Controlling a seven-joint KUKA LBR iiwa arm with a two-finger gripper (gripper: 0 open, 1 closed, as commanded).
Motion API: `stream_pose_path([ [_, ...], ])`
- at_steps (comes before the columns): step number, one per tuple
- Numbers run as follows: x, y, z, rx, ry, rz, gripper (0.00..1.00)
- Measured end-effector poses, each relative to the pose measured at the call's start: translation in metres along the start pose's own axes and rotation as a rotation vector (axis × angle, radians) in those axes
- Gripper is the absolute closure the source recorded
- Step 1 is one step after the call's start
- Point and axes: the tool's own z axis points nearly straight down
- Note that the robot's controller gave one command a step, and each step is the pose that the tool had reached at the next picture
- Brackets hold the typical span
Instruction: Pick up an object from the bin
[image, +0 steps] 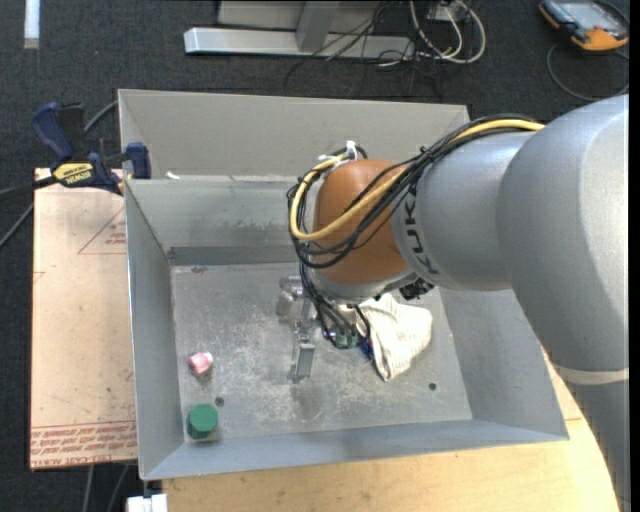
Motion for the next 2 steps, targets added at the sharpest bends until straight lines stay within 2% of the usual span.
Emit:
stream_pose_path([
  [1,-0.0122,-0.0047,0.0203,-0.003,-0.003,-0.030,0.00],
  [2,-0.0124,-0.0043,0.0196,-0.003,-0.004,-0.045,0.00],
])
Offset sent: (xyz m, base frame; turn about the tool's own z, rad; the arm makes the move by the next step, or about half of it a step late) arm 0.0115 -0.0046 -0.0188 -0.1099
